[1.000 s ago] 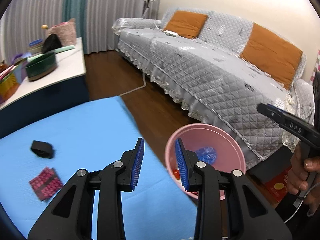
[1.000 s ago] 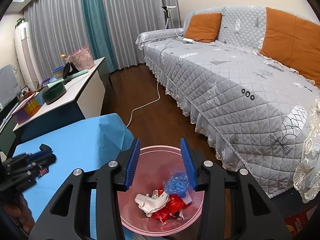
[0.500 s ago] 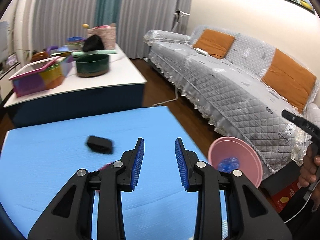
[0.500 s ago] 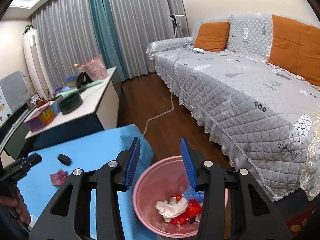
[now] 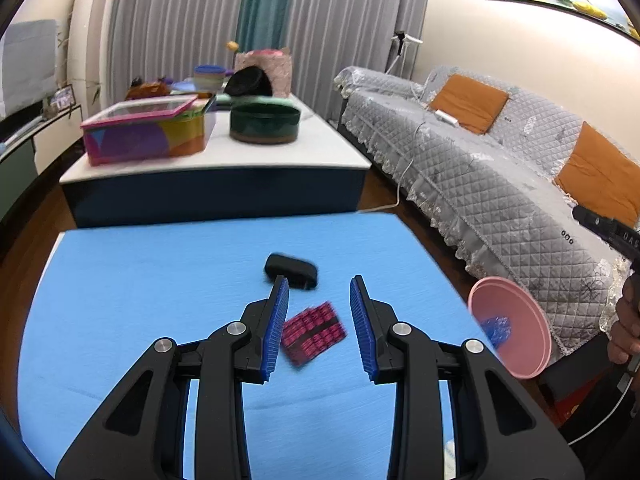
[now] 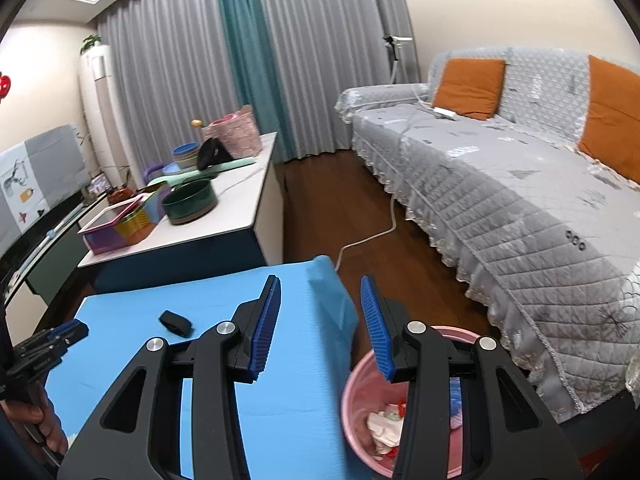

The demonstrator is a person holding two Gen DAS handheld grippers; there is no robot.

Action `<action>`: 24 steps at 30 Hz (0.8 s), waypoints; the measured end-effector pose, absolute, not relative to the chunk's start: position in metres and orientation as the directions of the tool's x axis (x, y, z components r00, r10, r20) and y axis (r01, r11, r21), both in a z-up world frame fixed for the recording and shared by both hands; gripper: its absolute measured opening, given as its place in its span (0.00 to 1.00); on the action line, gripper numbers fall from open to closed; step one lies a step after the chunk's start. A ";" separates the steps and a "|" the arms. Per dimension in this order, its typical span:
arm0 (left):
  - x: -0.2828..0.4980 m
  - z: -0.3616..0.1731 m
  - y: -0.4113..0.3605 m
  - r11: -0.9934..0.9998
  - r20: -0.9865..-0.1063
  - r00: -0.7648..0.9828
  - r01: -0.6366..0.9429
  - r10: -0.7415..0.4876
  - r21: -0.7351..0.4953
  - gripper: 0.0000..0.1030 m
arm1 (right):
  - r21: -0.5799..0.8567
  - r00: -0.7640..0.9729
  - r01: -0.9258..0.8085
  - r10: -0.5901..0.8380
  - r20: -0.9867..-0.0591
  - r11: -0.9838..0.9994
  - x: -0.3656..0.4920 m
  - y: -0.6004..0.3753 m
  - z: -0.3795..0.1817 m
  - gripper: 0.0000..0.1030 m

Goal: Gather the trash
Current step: 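Move both grippers back toward the pink packet and black strap, then grasp the pink-printed packet with the left gripper while the right gripper grasps the black strap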

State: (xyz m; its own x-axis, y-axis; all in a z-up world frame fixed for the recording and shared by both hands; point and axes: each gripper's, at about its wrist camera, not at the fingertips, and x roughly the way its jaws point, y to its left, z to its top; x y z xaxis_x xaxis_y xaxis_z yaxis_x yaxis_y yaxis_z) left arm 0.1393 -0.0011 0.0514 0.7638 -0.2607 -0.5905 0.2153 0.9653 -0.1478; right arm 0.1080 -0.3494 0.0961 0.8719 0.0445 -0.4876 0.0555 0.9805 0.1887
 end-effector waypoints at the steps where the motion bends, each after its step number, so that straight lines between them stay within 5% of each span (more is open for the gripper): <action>1: 0.141 0.047 0.001 0.967 -0.599 0.759 0.211 -0.255 -0.143 0.31 | 0.185 0.870 0.045 0.053 -0.491 0.982 0.111 -0.342 0.095 0.42; 24: 0.207 -0.057 -0.007 0.970 -0.809 0.536 0.150 -0.244 -0.193 0.32 | 0.132 0.792 -0.107 0.165 -0.588 0.985 0.173 -0.274 0.044 0.41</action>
State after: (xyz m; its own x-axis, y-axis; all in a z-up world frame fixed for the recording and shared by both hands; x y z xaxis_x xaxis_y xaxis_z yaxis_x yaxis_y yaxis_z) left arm 0.2066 -0.0072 -0.0572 0.5356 -0.2437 -0.8085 0.1497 0.9697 -0.1931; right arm 0.1735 -0.2744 0.0443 0.7916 0.1648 -0.5884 -0.1071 0.9855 0.1319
